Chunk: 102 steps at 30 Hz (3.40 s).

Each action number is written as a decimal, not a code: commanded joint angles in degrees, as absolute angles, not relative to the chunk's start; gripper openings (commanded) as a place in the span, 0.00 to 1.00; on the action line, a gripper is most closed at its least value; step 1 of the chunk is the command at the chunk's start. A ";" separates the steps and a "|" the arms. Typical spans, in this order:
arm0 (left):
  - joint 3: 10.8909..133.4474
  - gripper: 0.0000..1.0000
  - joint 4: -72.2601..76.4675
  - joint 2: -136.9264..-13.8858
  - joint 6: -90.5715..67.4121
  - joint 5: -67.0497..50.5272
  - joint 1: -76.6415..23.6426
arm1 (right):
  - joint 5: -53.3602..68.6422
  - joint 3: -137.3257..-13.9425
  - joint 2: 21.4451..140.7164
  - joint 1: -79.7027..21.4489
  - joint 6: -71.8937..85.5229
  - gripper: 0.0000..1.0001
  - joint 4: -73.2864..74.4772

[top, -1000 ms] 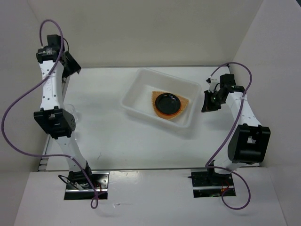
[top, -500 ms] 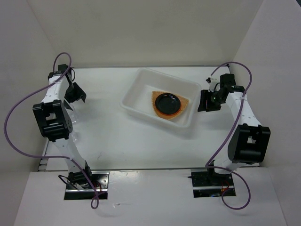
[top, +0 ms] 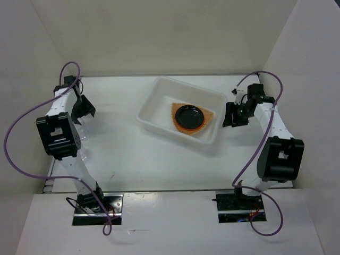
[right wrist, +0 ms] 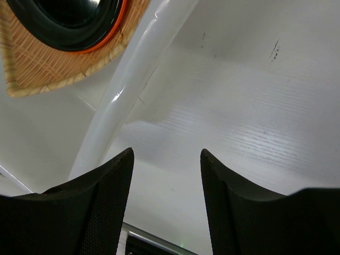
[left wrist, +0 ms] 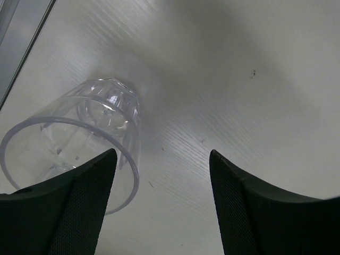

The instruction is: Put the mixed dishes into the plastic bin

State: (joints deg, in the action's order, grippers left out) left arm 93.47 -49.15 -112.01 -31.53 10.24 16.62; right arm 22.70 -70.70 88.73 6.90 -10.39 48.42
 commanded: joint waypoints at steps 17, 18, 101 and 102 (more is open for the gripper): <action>94.13 0.00 -32.67 -94.86 -33.32 5.53 14.24 | 21.36 -70.66 90.70 7.03 -11.25 0.59 47.55; 94.65 0.00 -28.26 -92.31 -31.57 -2.90 13.37 | 21.36 -70.66 91.23 7.03 -11.25 0.59 47.55; 61.35 1.00 -51.33 -78.04 -46.41 9.40 17.14 | 23.64 -69.08 93.08 7.03 -11.78 0.60 46.49; 62.13 1.00 -51.33 -78.66 -46.41 9.40 17.14 | 23.64 -69.08 93.08 7.03 -11.78 0.60 46.49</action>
